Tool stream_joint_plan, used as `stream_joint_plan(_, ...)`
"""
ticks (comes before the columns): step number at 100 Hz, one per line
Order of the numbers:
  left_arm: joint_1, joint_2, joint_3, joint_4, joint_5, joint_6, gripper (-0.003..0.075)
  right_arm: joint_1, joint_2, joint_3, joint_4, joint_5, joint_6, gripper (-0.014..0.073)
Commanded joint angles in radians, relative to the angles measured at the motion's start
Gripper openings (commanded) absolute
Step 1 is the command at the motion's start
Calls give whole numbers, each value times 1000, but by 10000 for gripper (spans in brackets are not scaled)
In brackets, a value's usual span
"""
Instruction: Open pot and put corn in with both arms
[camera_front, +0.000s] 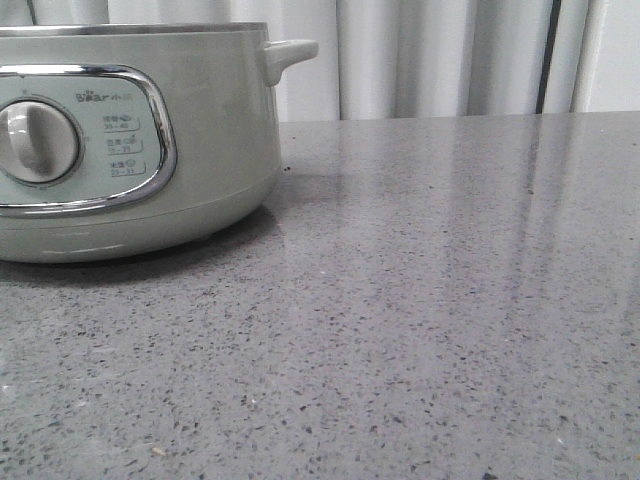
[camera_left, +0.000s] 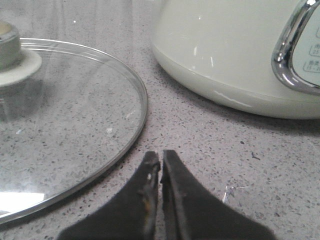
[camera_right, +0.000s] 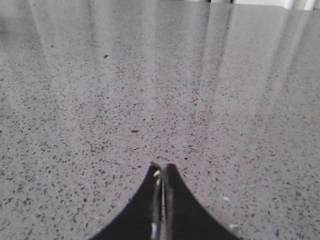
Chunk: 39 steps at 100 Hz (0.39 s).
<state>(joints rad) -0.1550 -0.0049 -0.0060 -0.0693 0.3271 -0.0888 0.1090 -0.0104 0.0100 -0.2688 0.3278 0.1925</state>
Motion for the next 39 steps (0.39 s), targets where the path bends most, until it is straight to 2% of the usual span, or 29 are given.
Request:
stream_joint_plan(1,-2,-29,30,-11,-32,-7,-20,-4,-21,19,-8,-17,-12,-71)
stream_joint_plan(39,-2,-29,30,-11,-32,-7,-20,-4,-21,19,-8,-21,-12,-71)
